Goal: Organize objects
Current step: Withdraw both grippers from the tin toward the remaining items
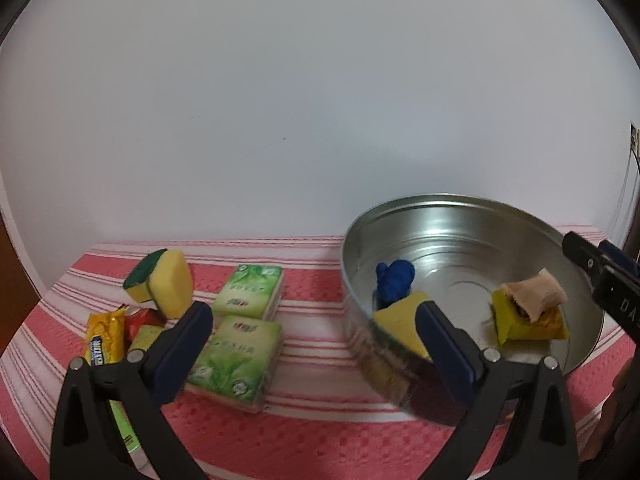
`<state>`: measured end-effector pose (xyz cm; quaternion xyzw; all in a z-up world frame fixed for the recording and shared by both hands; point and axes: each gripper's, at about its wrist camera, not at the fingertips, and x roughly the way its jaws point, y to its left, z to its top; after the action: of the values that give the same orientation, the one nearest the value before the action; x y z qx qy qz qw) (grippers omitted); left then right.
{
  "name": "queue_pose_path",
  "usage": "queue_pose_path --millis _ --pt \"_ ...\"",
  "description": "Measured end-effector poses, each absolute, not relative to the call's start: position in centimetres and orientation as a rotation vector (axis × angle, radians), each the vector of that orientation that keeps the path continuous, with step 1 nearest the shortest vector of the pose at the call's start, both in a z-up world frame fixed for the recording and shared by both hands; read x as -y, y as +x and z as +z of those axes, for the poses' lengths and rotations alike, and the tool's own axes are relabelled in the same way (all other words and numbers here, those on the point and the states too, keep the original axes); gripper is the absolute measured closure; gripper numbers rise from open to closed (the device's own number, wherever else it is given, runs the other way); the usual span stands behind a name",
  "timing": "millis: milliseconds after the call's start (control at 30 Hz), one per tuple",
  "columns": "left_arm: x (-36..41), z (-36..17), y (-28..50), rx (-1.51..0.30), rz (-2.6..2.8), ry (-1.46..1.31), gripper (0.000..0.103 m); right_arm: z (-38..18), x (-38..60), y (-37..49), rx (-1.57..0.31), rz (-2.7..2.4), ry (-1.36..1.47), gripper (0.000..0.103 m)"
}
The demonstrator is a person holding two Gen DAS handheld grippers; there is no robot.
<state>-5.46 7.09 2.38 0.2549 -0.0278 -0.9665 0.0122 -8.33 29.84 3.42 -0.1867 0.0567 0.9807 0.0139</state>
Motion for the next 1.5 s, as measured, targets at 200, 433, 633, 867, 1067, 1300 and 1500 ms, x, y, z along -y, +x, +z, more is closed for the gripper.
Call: queue_pose_path --millis 200,433,633,867,1067,1300,1500 --pt "-6.5 2.2 -4.8 0.096 -3.0 0.792 0.0 3.3 -29.5 -7.9 -0.166 3.037 -0.568 0.03" --pt "-6.2 1.9 -4.1 0.134 -2.989 0.769 0.0 3.5 -29.2 -7.6 -0.188 3.03 -0.557 0.03" --pt "-5.6 2.0 -3.7 0.119 -2.986 0.786 0.0 3.3 -28.4 -6.9 -0.187 3.037 -0.571 0.03" --pt "-4.3 1.9 -3.1 0.098 -2.97 0.826 0.0 3.2 -27.3 -6.1 -0.179 3.061 -0.598 0.03" --pt "-2.3 1.4 -2.6 0.045 -2.943 0.89 0.0 2.8 -26.2 -5.8 -0.185 3.081 -0.626 0.03" --pt "0.2 0.8 -1.5 0.05 -2.863 0.949 0.0 2.5 -24.7 -5.3 -0.18 3.111 -0.664 0.03" --pt "2.9 0.4 0.0 0.112 -2.811 0.984 0.0 2.2 -23.6 -4.9 -0.179 3.134 -0.702 0.03"
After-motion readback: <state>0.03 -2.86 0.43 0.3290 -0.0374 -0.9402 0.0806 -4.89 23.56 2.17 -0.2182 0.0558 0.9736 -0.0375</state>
